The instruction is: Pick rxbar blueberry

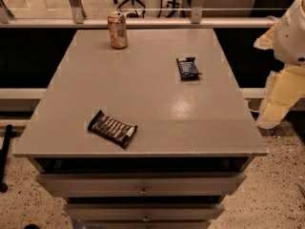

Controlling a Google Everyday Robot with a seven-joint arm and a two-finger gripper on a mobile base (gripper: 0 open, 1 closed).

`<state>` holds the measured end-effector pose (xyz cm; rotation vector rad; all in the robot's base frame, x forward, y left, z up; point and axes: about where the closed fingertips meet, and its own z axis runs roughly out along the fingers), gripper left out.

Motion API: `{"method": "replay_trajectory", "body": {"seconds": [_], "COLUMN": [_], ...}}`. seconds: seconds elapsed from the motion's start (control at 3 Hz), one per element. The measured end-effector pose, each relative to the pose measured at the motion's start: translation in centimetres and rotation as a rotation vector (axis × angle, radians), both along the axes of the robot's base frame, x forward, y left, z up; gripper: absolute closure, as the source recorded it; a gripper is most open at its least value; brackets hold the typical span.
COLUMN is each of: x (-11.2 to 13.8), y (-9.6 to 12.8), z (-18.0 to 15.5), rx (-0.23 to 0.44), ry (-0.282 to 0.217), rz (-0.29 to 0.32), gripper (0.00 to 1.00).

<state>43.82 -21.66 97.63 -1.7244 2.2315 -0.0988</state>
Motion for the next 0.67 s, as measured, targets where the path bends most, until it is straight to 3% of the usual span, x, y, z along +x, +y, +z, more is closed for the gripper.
{"method": "replay_trajectory", "body": {"seconds": [0.67], "x": [1.1], "y": [0.7], "z": [-0.5], "rx": [0.026], "ry": [-0.006], "rz": [0.009], "gripper": [0.0]}}
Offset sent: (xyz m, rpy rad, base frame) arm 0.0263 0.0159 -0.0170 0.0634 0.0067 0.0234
